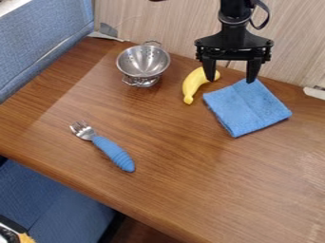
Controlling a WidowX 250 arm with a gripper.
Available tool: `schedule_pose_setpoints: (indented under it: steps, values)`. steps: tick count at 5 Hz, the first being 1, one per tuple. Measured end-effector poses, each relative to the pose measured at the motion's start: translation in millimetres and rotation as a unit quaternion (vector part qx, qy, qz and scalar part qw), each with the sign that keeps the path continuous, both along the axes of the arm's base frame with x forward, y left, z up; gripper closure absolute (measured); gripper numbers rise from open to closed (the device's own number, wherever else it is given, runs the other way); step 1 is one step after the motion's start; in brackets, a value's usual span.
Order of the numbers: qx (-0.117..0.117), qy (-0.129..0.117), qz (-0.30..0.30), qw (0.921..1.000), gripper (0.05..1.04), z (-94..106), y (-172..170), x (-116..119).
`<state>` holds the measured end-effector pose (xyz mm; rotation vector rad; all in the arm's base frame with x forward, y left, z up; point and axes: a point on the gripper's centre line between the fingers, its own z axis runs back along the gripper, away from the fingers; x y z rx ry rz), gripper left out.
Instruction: Move the banana to the lower right of the table
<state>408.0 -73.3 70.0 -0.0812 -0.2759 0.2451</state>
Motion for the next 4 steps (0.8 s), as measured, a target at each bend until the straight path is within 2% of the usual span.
schedule_pose_setpoints:
  steps: [1, 2, 4]
  values:
    - [0.003, 0.019, 0.001, 0.9998, 0.085, -15.3, 0.4, -2.0]
    - [0.008, 0.025, 0.001, 0.9997, 0.085, -15.8, 2.0, -1.2]
    - [0.029, 0.015, 0.024, 0.9992, 0.085, -5.0, 19.2, 16.4]
